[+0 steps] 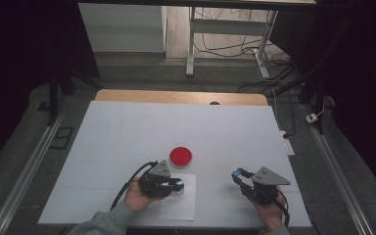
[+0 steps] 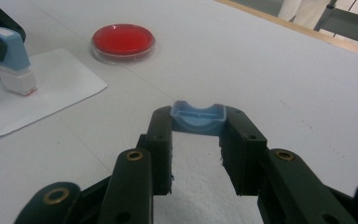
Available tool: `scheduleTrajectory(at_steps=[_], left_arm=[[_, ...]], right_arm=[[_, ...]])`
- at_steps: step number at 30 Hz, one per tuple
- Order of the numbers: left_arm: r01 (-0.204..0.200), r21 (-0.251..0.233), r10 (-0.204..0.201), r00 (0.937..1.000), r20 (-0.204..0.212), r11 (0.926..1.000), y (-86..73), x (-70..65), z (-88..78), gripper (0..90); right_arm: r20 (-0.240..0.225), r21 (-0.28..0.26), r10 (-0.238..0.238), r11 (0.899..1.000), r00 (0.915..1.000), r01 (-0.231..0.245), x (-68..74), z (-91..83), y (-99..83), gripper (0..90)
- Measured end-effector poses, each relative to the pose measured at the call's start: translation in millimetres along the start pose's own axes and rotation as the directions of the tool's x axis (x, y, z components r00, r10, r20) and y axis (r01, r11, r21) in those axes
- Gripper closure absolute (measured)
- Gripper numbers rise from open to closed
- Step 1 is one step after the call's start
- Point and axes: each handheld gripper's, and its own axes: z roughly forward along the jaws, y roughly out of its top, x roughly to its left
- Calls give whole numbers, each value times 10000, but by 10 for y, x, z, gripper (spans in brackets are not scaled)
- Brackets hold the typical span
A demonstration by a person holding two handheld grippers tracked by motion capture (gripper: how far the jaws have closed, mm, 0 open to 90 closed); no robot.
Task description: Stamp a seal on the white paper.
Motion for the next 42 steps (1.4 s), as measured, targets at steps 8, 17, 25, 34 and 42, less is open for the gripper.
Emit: scheduleTrajectory(at_steps=[8,17,25,34,42], left_arm=[[-88,82,88,9999,-63,9999,-8,-18,-5,761],[-56,186,57,10000,-69,9998,-3,-17,-7,762],[-267,538,279,9994,-215,9982,22,-49,12,763],[-329,734,349,9990,-267,9968,21,-56,28,765],[-545,911,591,9971,-486,9943,34,-100,33,766]], right_arm=[[-20,-30,-8,10000,10000,8,-3,-1,0,650],[-20,-34,-24,10000,10000,24,-3,-2,1,650],[-10,-12,-35,10000,10000,35,2,0,3,650],[9,-18,-37,10000,10000,37,2,-3,3,650],[-22,-13,-33,10000,10000,33,6,1,3,650]])
